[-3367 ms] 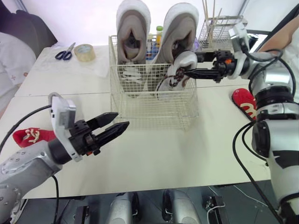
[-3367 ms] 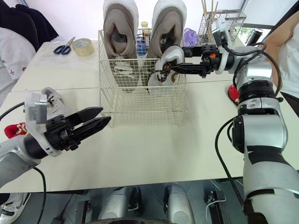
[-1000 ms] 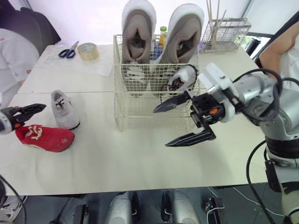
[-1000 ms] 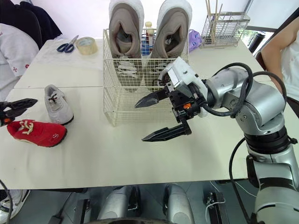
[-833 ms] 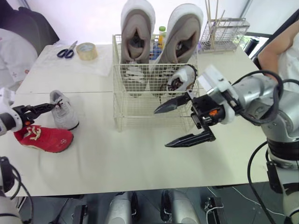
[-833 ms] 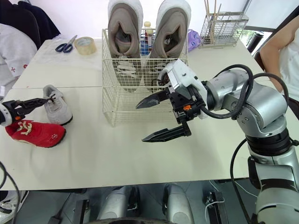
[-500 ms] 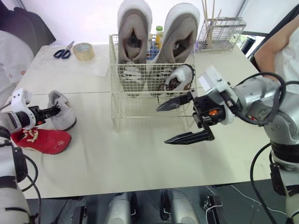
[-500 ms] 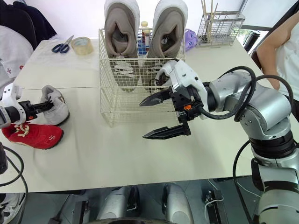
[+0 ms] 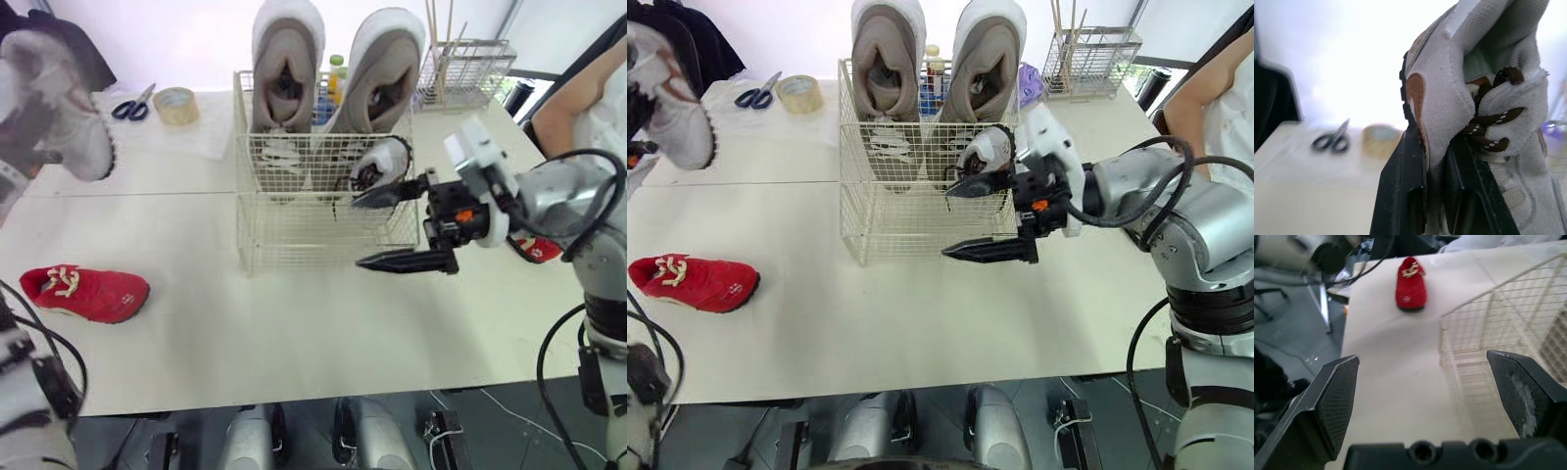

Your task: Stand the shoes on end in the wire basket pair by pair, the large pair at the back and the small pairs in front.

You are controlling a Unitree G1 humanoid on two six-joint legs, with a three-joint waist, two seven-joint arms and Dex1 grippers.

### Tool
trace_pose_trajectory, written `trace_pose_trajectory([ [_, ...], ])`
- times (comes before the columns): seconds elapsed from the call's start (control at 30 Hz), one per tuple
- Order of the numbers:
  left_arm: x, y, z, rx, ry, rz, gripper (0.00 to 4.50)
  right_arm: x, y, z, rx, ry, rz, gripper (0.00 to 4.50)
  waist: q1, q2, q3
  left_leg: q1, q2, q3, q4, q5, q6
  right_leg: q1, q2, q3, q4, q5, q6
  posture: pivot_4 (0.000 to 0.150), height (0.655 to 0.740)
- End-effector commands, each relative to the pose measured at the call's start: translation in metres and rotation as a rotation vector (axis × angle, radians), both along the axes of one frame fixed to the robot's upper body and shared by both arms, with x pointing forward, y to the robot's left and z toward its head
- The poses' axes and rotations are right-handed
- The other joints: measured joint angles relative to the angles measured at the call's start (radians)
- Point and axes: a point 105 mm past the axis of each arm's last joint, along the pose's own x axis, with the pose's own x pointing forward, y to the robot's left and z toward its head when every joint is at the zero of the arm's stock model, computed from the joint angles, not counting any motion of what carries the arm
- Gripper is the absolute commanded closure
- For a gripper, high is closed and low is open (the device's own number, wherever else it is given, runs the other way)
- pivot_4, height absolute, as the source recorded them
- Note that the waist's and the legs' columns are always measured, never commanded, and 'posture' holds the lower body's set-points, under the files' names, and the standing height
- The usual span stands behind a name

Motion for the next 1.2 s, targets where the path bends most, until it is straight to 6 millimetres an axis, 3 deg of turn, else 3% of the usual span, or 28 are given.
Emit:
trace_pose_trajectory([
  [0.03,-0.043,-0.082,0.033,0.071,-0.209,-0.070,4.16,0.011,-0.011,0.018,-0.013,-0.078,-0.031,0.00,0.002,0.000,0.000,0.000,0.000,-0.001,0.000,0.000,0.000,0.001,0.000,0.000,0.000,0.000,0.001,0.150,0.7400],
  [0.2,-0.039,-0.132,0.017,0.164,-0.229,-0.086,4.16,0.022,-0.010,0.025,-0.037,-0.110,-0.009,0.00,-0.004,0.003,-0.001,0.005,0.000,0.000,-0.001,0.001,-0.001,0.004,0.003,0.000,0.000,0.001,0.001,0.150,0.7400],
  [0.43,-0.012,-0.166,-0.003,0.247,-0.283,-0.083,4.16,0.018,-0.013,0.030,-0.046,-0.116,-0.024,0.00,0.001,0.003,-0.001,0.007,0.000,0.001,-0.001,0.001,-0.001,0.005,0.005,0.000,0.000,0.001,0.001,0.150,0.7400],
  [0.53,0.009,-0.179,-0.013,0.286,-0.321,-0.049,4.16,0.009,-0.020,0.028,-0.053,-0.094,-0.065,0.00,0.012,0.003,-0.001,0.006,0.000,0.001,-0.001,0.000,0.000,0.005,0.004,-0.001,-0.001,0.001,0.001,0.150,0.7400],
  [0.83,0.032,-0.193,-0.022,0.289,-0.385,-0.004,4.16,-0.003,-0.024,0.028,-0.026,-0.069,-0.144,0.00,0.023,0.003,-0.001,0.006,0.000,0.001,0.000,-0.001,0.002,0.005,0.000,-0.001,-0.001,0.002,0.001,0.150,0.7400],
  [1.2,0.030,-0.204,-0.050,0.287,-0.349,-0.001,4.16,-0.004,-0.015,0.028,0.009,-0.059,-0.131,0.00,0.023,0.003,-0.002,0.006,0.000,0.000,0.001,-0.001,0.003,0.006,0.000,-0.002,-0.001,0.002,0.001,0.150,0.7400],
])
